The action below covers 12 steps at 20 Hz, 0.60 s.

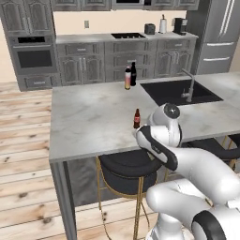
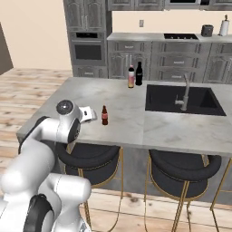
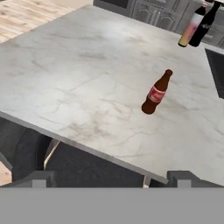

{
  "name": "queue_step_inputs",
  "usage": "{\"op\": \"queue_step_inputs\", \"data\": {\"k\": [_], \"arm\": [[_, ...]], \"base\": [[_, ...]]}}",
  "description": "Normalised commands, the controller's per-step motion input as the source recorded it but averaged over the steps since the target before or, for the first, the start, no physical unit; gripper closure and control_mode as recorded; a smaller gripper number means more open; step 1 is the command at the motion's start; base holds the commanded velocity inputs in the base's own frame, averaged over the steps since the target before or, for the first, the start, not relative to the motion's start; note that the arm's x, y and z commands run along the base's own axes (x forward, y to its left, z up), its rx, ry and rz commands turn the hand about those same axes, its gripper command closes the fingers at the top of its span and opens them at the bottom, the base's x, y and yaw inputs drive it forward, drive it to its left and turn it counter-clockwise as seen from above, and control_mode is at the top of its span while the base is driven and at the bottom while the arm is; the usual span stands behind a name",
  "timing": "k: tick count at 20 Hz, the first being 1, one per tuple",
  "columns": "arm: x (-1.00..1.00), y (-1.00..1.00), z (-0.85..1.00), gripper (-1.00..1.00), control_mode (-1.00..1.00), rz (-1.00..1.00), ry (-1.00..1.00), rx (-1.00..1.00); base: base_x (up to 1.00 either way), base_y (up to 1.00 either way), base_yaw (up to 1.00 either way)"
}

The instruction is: Place the large bottle from the dining counter next to the other large bottle outside the sink, and place the small bottle from the dining counter next to the other small bottle inside the sink.

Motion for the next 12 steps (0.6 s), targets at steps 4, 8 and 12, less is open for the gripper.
{"op": "queue_step_inputs", "data": {"k": [4,8,12], "arm": [[0.2,0.0,-0.01,-1.0,-1.0,-0.05,0.05,0.0],[0.22,-0.13,0.0,-1.0,-1.0,0.0,0.03,0.0],[0.23,-0.16,-0.02,-1.0,-1.0,0.0,0.04,0.0]], "base": [[0.0,0.0,0.0],[0.0,0.0,0.0],[0.0,0.0,0.0]]}}
